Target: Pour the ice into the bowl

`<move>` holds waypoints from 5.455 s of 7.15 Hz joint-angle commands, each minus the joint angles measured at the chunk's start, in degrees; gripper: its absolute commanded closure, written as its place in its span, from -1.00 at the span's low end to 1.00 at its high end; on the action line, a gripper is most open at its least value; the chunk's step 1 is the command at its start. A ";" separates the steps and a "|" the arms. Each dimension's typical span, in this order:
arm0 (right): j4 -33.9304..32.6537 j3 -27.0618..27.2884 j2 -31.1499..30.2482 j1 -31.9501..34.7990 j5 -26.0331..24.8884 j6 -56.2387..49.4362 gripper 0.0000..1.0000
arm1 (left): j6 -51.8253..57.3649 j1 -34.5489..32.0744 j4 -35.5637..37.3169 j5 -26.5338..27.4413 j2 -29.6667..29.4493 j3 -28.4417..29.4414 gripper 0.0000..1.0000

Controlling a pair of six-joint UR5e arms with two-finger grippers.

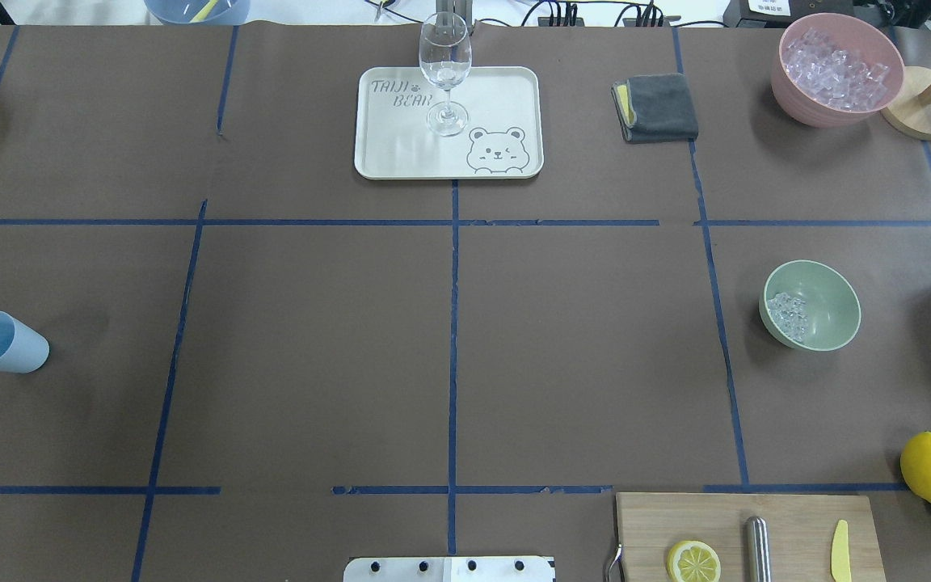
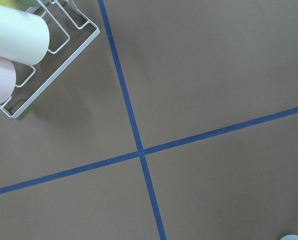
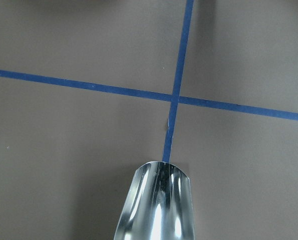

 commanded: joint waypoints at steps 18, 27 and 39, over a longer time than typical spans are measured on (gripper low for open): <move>-23.37 12.11 3.84 -1.99 -1.80 -0.09 -1.00 | 11.60 -0.35 6.86 2.53 5.58 2.17 -1.00; -23.02 11.93 3.75 -1.99 -1.97 0.35 -1.00 | -0.35 -0.27 2.47 -0.20 4.44 2.17 -1.00; -22.66 8.68 1.55 -2.08 -2.23 -10.03 -1.00 | -0.44 -0.18 0.71 -0.37 4.62 3.05 -1.00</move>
